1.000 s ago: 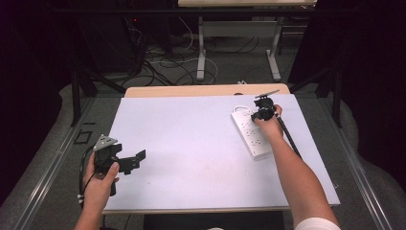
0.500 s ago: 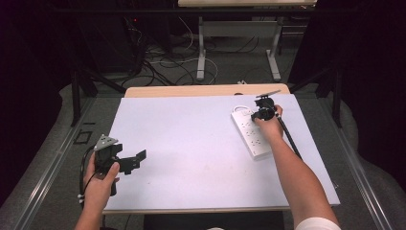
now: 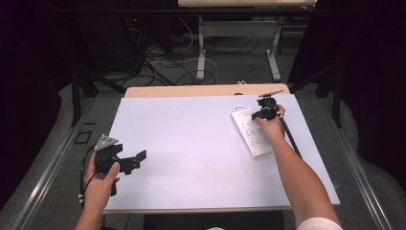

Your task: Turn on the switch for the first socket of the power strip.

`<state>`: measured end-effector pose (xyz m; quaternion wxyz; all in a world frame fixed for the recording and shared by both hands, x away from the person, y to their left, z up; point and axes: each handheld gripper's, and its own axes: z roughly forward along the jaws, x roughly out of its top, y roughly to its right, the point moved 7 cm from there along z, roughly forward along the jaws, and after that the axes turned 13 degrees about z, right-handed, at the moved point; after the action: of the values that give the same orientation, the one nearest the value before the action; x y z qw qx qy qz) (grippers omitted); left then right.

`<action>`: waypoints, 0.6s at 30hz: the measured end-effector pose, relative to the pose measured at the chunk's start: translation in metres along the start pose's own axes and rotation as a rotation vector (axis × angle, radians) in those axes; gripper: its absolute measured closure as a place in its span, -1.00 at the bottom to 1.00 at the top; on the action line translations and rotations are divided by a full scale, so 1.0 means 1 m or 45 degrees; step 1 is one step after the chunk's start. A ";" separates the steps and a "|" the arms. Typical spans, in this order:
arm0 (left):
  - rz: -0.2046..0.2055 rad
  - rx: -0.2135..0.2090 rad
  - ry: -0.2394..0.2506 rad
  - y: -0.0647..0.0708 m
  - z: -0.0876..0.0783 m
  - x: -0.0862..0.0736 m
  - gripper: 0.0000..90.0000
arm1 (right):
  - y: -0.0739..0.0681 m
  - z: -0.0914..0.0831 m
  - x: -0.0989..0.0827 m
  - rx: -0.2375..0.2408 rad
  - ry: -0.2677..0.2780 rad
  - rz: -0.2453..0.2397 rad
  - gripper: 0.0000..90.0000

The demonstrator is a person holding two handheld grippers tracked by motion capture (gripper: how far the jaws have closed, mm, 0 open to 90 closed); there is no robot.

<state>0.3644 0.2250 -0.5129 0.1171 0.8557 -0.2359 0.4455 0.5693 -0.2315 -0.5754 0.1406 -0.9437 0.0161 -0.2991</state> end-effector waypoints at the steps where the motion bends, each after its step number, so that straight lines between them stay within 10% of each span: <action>1: -0.001 0.000 -0.001 0.000 0.000 0.000 -0.92 | 0.000 0.000 0.000 0.002 0.002 0.004 0.64; 18: -0.002 0.002 -0.001 0.000 0.000 0.000 -0.92 | -0.001 -0.004 0.002 0.000 0.010 -0.033 0.32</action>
<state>0.3643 0.2254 -0.5129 0.1169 0.8560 -0.2349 0.4454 0.5686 -0.2319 -0.5714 0.1365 -0.9427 0.0043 -0.3044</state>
